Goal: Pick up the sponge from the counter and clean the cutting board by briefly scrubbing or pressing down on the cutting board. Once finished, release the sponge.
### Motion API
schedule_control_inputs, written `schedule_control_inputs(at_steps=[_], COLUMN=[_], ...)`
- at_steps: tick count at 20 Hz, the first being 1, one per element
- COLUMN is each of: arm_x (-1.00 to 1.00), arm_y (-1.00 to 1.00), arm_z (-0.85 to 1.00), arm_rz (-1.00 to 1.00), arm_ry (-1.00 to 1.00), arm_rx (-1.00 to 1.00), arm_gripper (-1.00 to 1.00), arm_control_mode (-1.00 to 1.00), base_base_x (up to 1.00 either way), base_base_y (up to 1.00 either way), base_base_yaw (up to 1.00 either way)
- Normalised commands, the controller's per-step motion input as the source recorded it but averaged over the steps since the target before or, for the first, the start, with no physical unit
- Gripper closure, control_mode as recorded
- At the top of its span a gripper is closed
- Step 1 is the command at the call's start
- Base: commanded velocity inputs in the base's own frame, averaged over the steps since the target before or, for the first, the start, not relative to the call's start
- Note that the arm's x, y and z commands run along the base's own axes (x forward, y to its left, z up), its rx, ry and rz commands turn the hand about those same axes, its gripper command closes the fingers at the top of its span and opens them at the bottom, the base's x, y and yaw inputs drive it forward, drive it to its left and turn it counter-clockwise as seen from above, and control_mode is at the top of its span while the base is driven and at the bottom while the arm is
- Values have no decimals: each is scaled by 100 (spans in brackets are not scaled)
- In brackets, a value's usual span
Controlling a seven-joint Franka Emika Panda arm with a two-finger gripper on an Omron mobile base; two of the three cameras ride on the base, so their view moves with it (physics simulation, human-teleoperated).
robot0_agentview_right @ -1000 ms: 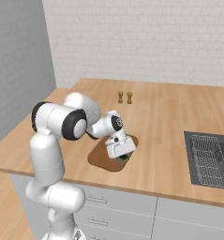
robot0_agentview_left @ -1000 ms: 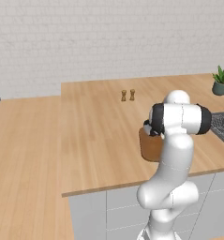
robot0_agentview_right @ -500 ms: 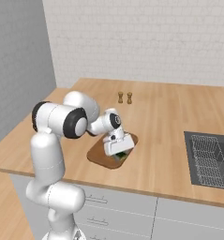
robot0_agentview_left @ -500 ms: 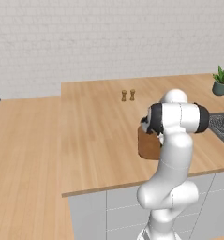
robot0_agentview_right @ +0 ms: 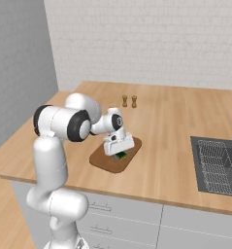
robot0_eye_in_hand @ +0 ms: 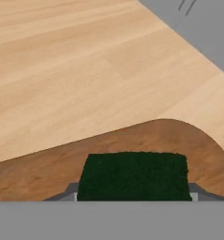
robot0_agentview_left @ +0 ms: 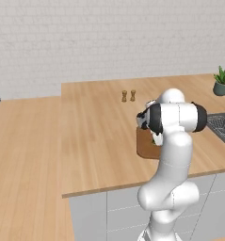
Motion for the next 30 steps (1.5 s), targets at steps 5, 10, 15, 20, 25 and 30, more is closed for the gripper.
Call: schedule_control_inputs(at_steps=[5,10,15,20,25,30], arm_x=[70,46,12,-34,-62,-86], arm_y=[87,100,100,100,100,100], arm_z=[-74,-61,-89,-89,-69,-71], arm_rz=[-27,-25,-22,-20,-18,-14], arm_ry=[4,-2,-14,-9,0,0], arm_rx=[-21,-28,-31,-32,-31,-31], arm_gripper=[100,100,100,100,100,100], arm_control_mode=[-100,-100,-100,-100,-100,-100], base_base_x=[0,0,0,0,0,0], base_base_y=[0,0,0,0,0,0], base_base_yaw=[0,0,0,0,0,0])
